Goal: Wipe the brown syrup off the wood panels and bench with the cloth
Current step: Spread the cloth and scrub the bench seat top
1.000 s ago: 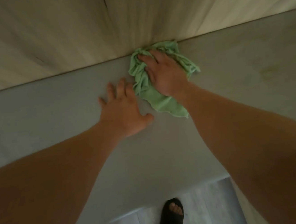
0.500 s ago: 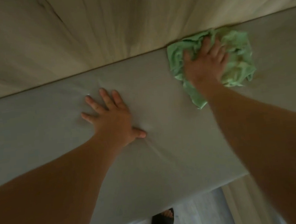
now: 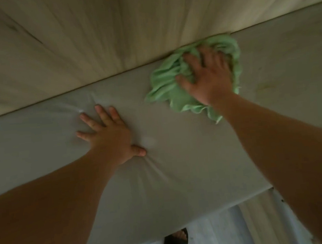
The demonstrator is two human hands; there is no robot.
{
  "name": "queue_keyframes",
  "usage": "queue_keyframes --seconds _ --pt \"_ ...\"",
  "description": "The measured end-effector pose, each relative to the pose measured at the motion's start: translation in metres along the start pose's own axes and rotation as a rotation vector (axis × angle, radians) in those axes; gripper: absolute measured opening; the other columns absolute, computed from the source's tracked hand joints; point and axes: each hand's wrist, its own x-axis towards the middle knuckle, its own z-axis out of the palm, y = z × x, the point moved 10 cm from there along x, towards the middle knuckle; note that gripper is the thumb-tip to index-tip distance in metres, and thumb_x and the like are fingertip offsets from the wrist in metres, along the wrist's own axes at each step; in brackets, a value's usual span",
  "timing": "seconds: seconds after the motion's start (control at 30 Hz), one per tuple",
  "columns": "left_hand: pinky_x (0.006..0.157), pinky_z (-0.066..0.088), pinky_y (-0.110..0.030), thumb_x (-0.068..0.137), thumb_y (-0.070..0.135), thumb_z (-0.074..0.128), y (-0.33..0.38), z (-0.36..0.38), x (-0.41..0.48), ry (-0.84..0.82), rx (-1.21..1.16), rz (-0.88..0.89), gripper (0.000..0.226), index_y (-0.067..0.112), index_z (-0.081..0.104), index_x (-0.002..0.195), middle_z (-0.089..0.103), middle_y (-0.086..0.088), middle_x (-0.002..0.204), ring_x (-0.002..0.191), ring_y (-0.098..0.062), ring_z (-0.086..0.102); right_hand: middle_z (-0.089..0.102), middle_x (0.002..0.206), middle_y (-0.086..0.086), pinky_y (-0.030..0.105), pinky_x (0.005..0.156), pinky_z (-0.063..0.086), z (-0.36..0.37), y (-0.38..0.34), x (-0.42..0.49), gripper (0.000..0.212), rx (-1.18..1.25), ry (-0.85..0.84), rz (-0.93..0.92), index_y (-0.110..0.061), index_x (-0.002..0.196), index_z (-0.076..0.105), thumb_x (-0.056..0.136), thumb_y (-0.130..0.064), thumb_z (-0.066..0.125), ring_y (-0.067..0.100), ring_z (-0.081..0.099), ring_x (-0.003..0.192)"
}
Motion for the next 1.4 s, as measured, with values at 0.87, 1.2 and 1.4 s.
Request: queue_keyframes --seconds 0.87,1.2,1.4 --pt "0.108 0.010 -0.086 0.060 0.083 0.076 -0.002 0.001 -0.002 0.081 -0.117 0.076 0.161 0.006 -0.026 0.157 -0.029 -0.027 0.163 0.143 -0.066 -0.021 0.029 0.169 0.005 0.057 0.124 0.019 0.031 -0.061 -0.177 0.071 0.036 0.151 -0.120 -0.042 0.153 0.046 0.089 -0.073 0.052 0.037 0.028 0.153" --pt "0.107 0.010 -0.086 0.062 0.080 0.077 -0.003 0.001 -0.002 0.092 -0.094 0.042 0.158 0.008 -0.026 0.157 -0.031 -0.025 0.163 0.143 -0.066 -0.023 0.012 0.173 0.002 0.057 0.126 0.009 0.010 -0.057 -0.035 0.078 0.044 0.016 -0.015 -0.057 0.157 0.019 0.086 -0.087 0.032 0.037 0.014 0.157" --pt "0.112 0.007 -0.082 0.067 0.079 0.075 -0.007 -0.002 -0.018 0.211 -0.075 0.042 0.151 0.013 -0.024 0.159 -0.029 -0.019 0.166 0.147 -0.060 -0.022 0.009 0.174 0.001 0.057 0.127 0.002 0.015 -0.008 -0.066 0.080 0.121 0.051 0.169 -0.053 0.160 0.015 0.088 -0.087 0.025 0.035 0.002 0.159"
